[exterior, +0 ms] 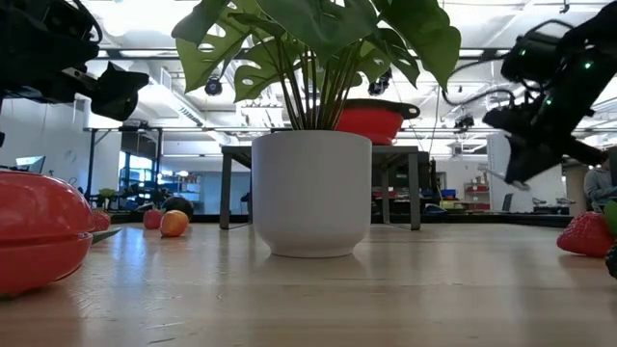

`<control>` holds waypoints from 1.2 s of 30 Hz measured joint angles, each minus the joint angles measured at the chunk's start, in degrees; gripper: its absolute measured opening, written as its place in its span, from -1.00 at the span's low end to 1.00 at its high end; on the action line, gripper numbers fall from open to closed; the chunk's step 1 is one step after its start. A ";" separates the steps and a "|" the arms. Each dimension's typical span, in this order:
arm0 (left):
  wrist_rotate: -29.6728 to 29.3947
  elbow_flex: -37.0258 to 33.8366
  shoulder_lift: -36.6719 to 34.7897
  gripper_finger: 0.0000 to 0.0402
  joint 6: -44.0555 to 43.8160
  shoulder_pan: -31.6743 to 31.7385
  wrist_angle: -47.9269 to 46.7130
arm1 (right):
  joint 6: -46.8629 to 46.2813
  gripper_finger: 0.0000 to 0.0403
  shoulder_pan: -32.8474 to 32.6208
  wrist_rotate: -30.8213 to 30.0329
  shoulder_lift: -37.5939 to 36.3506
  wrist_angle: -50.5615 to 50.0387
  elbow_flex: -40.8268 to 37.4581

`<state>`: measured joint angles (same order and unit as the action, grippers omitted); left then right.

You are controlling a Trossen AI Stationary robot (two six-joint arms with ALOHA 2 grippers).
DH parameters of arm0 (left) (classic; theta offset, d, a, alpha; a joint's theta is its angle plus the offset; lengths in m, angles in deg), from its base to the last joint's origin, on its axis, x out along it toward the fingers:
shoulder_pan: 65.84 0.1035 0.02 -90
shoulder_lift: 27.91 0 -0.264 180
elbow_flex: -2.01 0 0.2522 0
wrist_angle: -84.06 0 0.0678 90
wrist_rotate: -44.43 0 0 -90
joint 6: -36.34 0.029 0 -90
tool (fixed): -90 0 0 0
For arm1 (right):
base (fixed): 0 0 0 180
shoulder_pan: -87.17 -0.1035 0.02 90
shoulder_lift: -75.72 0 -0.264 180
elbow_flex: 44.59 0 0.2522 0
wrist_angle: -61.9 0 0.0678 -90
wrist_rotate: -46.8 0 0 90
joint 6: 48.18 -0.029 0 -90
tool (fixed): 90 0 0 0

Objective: Pick & Place Fruit
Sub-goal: Put the blue knife on the shelf

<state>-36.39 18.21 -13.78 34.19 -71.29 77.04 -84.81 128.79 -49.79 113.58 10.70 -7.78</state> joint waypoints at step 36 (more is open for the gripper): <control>-0.01 0.00 -0.02 0.52 -0.02 0.00 -0.02 | 14.19 -0.75 -4.32 19.06 -9.35 49.16 0.10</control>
<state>-36.40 18.21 -13.80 34.16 -71.29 77.02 -70.62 124.48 -30.72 104.23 59.86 -7.68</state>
